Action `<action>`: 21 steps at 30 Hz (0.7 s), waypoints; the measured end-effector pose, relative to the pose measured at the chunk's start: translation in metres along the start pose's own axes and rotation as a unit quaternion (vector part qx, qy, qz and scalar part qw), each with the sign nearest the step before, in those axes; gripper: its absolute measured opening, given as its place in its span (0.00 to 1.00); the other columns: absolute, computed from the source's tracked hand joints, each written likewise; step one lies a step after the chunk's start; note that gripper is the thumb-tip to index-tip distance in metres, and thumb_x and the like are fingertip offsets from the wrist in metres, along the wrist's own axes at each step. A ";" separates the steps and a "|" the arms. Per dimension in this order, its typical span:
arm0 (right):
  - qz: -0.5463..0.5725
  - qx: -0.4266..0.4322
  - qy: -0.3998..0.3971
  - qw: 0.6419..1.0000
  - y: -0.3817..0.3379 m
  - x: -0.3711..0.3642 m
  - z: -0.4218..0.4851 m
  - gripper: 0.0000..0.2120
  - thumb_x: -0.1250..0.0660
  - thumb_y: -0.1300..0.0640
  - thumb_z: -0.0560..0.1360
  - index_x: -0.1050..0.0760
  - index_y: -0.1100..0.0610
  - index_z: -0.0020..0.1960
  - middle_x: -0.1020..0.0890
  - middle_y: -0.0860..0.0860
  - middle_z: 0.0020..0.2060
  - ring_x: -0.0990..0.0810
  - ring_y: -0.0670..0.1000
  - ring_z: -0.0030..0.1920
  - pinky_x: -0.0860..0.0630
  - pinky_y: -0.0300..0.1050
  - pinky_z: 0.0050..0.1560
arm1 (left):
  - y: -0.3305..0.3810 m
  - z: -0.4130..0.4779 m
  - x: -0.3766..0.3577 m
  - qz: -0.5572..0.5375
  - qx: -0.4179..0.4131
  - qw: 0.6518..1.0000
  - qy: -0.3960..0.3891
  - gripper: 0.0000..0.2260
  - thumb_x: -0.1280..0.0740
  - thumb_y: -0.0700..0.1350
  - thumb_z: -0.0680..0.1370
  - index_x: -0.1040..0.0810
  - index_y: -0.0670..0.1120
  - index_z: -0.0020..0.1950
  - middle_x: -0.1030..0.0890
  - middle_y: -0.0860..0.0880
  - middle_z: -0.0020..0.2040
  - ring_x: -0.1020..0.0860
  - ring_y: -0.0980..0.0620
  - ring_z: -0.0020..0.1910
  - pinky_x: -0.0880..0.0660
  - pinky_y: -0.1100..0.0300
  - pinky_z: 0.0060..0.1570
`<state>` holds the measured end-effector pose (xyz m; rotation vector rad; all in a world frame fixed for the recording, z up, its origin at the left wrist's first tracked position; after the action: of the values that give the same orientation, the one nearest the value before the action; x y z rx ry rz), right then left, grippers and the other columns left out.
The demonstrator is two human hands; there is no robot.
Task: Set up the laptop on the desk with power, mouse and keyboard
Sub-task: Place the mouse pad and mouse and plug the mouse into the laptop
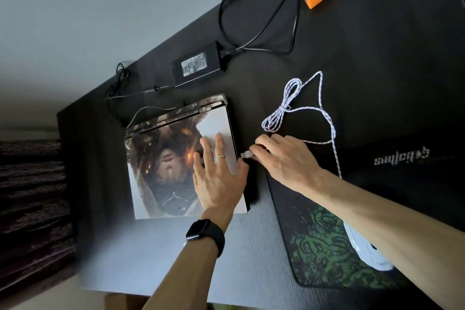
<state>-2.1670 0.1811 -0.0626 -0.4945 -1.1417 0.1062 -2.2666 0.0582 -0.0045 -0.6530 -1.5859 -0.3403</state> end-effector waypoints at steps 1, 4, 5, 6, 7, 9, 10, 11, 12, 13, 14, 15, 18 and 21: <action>0.002 0.003 -0.001 1.000 -0.001 -0.001 0.000 0.04 0.33 0.55 0.81 0.21 0.54 0.50 0.21 0.50 0.45 0.27 0.52 0.33 0.33 0.47 0.30 | -0.001 0.000 0.000 0.000 0.003 1.000 0.000 0.34 0.40 0.62 0.74 0.34 0.47 0.76 0.32 0.38 0.74 0.28 0.31 0.66 0.27 0.38 0.61; 0.002 0.015 0.003 1.000 -0.001 -0.002 0.000 0.06 0.36 0.54 0.82 0.21 0.54 0.51 0.21 0.50 0.45 0.27 0.52 0.33 0.32 0.47 0.30 | 0.002 -0.002 0.005 -0.011 -0.011 0.999 0.039 0.32 0.36 0.58 0.74 0.31 0.44 0.75 0.30 0.37 0.73 0.27 0.30 0.64 0.26 0.38 0.62; 0.003 0.017 0.007 1.000 -0.001 -0.001 0.000 0.07 0.37 0.54 0.83 0.21 0.54 0.51 0.21 0.50 0.45 0.27 0.53 0.32 0.32 0.47 0.30 | 0.003 -0.004 0.006 -0.007 -0.035 0.997 0.064 0.31 0.32 0.54 0.73 0.30 0.42 0.74 0.29 0.37 0.72 0.25 0.30 0.63 0.25 0.37 0.60; 0.004 0.019 0.010 1.000 -0.001 -0.001 0.001 0.09 0.38 0.54 0.84 0.21 0.55 0.51 0.21 0.50 0.45 0.27 0.53 0.32 0.32 0.48 0.30 | 0.005 -0.005 0.008 0.003 -0.065 0.993 0.097 0.31 0.29 0.50 0.71 0.29 0.40 0.72 0.29 0.37 0.70 0.23 0.30 0.61 0.24 0.36 0.57; 0.006 0.019 0.013 1.000 -0.001 -0.001 0.001 0.10 0.39 0.53 0.84 0.21 0.55 0.51 0.21 0.51 0.46 0.27 0.53 0.32 0.32 0.48 0.30 | 0.006 -0.005 0.009 0.012 -0.087 0.989 0.119 0.30 0.28 0.48 0.70 0.29 0.40 0.70 0.30 0.38 0.69 0.22 0.31 0.59 0.23 0.36 0.55; 0.008 0.020 0.018 1.000 -0.001 -0.001 0.001 0.11 0.39 0.52 0.85 0.20 0.55 0.51 0.21 0.51 0.46 0.27 0.53 0.32 0.31 0.48 0.30 | 0.004 -0.004 0.007 0.000 -0.064 0.992 0.105 0.31 0.29 0.50 0.72 0.30 0.42 0.72 0.29 0.38 0.71 0.23 0.32 0.61 0.23 0.37 0.58; 0.006 0.021 0.020 1.000 -0.001 -0.002 0.001 0.11 0.39 0.52 0.84 0.20 0.55 0.51 0.21 0.51 0.46 0.27 0.53 0.32 0.31 0.49 0.30 | 0.002 -0.004 0.004 -0.007 -0.039 0.996 0.080 0.31 0.30 0.52 0.73 0.30 0.43 0.74 0.29 0.37 0.72 0.25 0.33 0.64 0.25 0.38 0.61; 0.002 0.023 0.021 1.000 -0.001 -0.002 0.001 0.11 0.39 0.53 0.84 0.20 0.55 0.51 0.21 0.51 0.46 0.27 0.53 0.32 0.31 0.49 0.30 | -0.001 -0.005 0.001 -0.008 -0.022 0.998 0.058 0.31 0.32 0.54 0.74 0.31 0.44 0.75 0.30 0.37 0.73 0.27 0.34 0.67 0.27 0.39 0.64; -0.002 0.024 0.022 0.999 -0.001 -0.003 0.001 0.11 0.40 0.53 0.84 0.20 0.56 0.51 0.21 0.51 0.46 0.27 0.53 0.32 0.31 0.49 0.30 | -0.003 -0.006 -0.003 -0.009 -0.012 0.999 0.039 0.31 0.35 0.56 0.75 0.33 0.45 0.76 0.31 0.38 0.74 0.28 0.35 0.68 0.29 0.40 0.66; -0.004 0.024 0.025 0.999 -0.001 -0.003 0.000 0.12 0.40 0.53 0.85 0.20 0.56 0.51 0.21 0.51 0.46 0.27 0.53 0.32 0.31 0.49 0.30 | -0.005 -0.006 -0.005 -0.012 -0.006 1.000 0.023 0.32 0.38 0.58 0.76 0.35 0.47 0.77 0.33 0.39 0.75 0.30 0.35 0.70 0.31 0.41 0.68; -0.005 0.023 0.030 0.999 -0.002 -0.002 0.001 0.13 0.40 0.52 0.85 0.20 0.56 0.51 0.21 0.51 0.45 0.26 0.53 0.32 0.31 0.49 0.29 | -0.007 -0.005 -0.005 -0.015 -0.002 1.000 0.010 0.32 0.41 0.59 0.76 0.37 0.49 0.79 0.34 0.41 0.77 0.31 0.36 0.72 0.32 0.42 0.69; -0.005 0.020 0.034 0.999 -0.002 -0.002 0.002 0.13 0.41 0.52 0.85 0.20 0.56 0.50 0.21 0.51 0.44 0.26 0.53 0.32 0.31 0.50 0.29 | -0.009 -0.004 -0.008 -0.017 -0.001 1.000 0.000 0.32 0.43 0.60 0.77 0.39 0.49 0.79 0.36 0.41 0.77 0.33 0.37 0.73 0.34 0.42 0.70; -0.004 0.020 0.036 0.999 -0.003 -0.002 0.001 0.14 0.40 0.50 0.85 0.20 0.55 0.50 0.22 0.50 0.42 0.26 0.53 0.32 0.31 0.50 0.29 | -0.008 -0.004 -0.009 -0.024 0.007 1.000 -0.009 0.33 0.44 0.61 0.77 0.40 0.50 0.80 0.36 0.42 0.78 0.34 0.37 0.74 0.34 0.41 0.69; 0.005 0.032 0.028 0.999 -0.002 -0.001 0.001 0.13 0.39 0.50 0.84 0.20 0.56 0.52 0.22 0.51 0.43 0.26 0.53 0.32 0.31 0.50 0.30 | -0.005 -0.006 -0.002 -0.033 0.024 0.999 0.007 0.34 0.38 0.61 0.73 0.37 0.51 0.78 0.34 0.44 0.77 0.32 0.34 0.71 0.30 0.40 0.66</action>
<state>-2.1685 0.1795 -0.0623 -0.4444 -1.0773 0.1355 -2.2646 0.0503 -0.0052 -0.5605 -1.6012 -0.3538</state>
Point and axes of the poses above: each hand's wrist, its own z-axis towards the middle knuckle, its own x-axis out of the back of the hand, y = z × x, the point moved 2 cm from there along z, towards the middle knuckle
